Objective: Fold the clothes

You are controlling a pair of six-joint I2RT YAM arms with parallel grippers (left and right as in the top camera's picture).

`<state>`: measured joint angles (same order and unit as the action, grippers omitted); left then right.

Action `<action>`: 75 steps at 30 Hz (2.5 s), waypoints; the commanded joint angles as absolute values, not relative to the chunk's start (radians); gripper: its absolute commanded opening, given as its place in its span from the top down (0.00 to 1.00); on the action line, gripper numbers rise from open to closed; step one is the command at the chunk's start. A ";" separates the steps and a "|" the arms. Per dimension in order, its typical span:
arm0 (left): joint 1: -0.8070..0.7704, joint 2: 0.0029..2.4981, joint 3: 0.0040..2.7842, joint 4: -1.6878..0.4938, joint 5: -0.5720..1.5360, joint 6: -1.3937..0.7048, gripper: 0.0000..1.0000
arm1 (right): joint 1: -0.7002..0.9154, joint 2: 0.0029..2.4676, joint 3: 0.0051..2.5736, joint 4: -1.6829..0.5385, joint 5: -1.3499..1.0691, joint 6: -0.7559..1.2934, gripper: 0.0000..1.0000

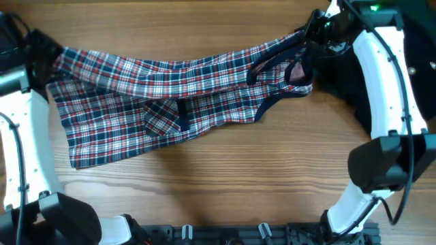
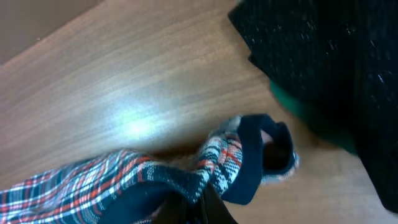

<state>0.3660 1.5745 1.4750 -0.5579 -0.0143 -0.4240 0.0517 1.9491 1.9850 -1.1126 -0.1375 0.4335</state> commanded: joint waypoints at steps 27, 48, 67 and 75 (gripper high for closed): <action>0.211 1.733 1.487 -0.641 0.011 -0.396 0.01 | 0.055 2.099 1.990 -1.197 -0.338 0.113 0.16; 0.170 1.733 1.384 -0.961 0.076 -0.404 0.38 | 0.266 2.162 1.987 -1.180 -0.191 0.175 0.16; 0.170 1.853 1.372 -0.950 -0.107 -0.533 0.57 | 0.338 2.364 1.987 -1.078 -0.285 0.384 0.55; 0.170 1.887 1.372 -0.938 -0.143 -0.533 0.61 | 0.346 2.358 1.991 -1.007 -0.290 0.376 0.96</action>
